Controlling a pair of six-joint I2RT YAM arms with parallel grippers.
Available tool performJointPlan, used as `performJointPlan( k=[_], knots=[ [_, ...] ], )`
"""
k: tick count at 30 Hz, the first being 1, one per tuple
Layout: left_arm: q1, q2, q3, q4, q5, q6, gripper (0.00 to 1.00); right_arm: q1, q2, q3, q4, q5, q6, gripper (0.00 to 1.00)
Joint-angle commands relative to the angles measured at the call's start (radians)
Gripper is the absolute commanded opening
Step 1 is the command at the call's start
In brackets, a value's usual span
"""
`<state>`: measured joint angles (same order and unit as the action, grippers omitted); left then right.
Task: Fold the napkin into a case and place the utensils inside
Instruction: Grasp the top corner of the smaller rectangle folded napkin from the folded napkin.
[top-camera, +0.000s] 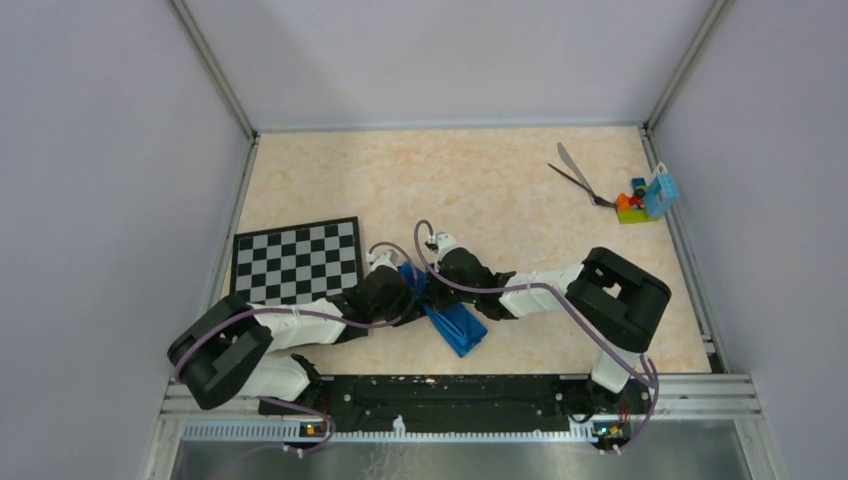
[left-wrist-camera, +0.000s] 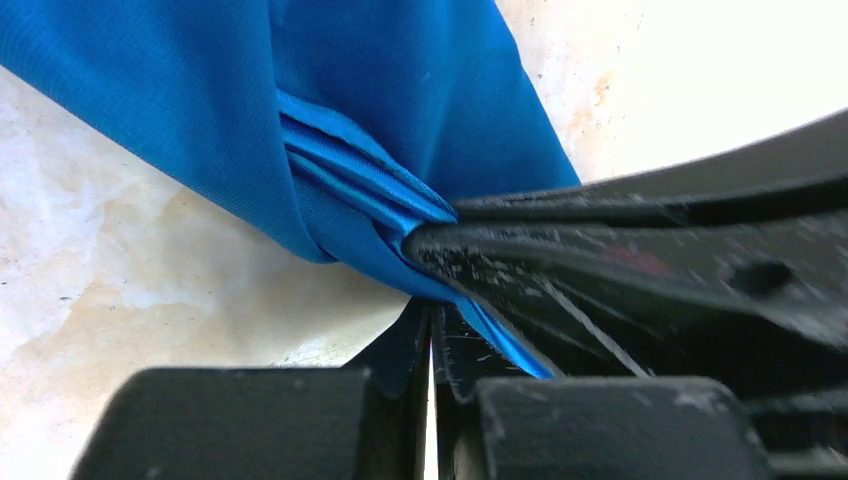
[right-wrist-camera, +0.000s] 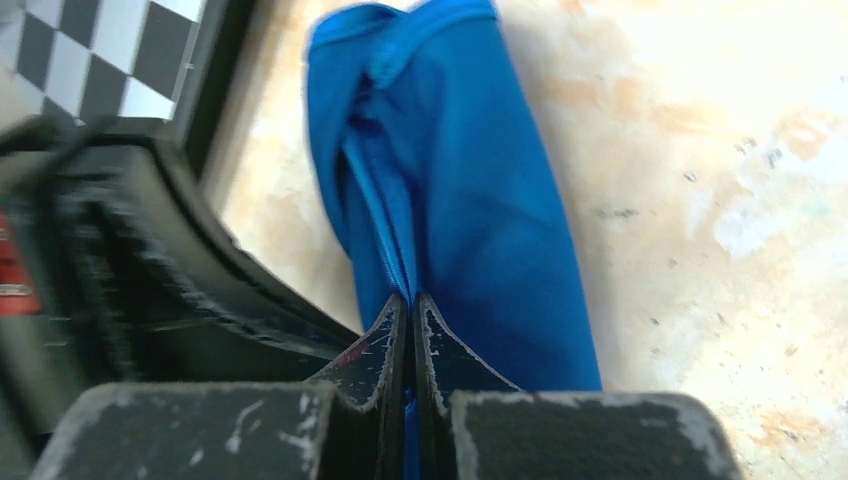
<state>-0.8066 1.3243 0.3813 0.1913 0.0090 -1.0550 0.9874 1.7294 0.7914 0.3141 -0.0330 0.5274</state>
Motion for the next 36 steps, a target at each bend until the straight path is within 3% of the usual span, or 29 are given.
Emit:
performJointPlan(
  k=[1,3,7,10,13,18,22,27,36],
  knots=[
    [-0.004,-0.02,0.015,-0.074,-0.059,0.033,0.09,-0.028,0.038,-0.066,0.143,-0.048,0.075,0.0],
    [-0.003,-0.092,0.018,-0.135,-0.077,0.061,0.17,-0.035,0.044,-0.089,0.162,-0.058,0.075,0.02],
    [0.034,-0.284,0.056,-0.363,-0.151,0.144,0.31,-0.053,0.036,-0.13,0.191,-0.09,0.073,0.2],
    [0.102,-0.404,0.08,-0.423,-0.138,0.216,0.4,-0.066,0.009,-0.133,0.19,-0.137,0.06,0.29],
    [0.197,-0.42,0.115,-0.451,-0.103,0.265,0.39,-0.084,-0.026,-0.117,0.196,-0.21,0.07,0.35],
    [0.263,-0.309,0.165,-0.396,-0.102,0.313,0.29,-0.102,-0.051,-0.034,0.16,-0.232,0.088,0.38],
    [0.283,-0.218,0.192,-0.335,-0.113,0.333,0.26,-0.128,-0.008,0.017,0.17,-0.238,0.106,0.3],
    [0.288,-0.145,0.223,-0.308,-0.13,0.36,0.24,-0.145,0.075,0.07,0.185,-0.229,0.121,0.0],
    [0.287,0.019,0.257,-0.23,-0.018,0.365,0.21,-0.147,0.194,0.148,0.246,-0.222,0.151,0.0]
  ],
)
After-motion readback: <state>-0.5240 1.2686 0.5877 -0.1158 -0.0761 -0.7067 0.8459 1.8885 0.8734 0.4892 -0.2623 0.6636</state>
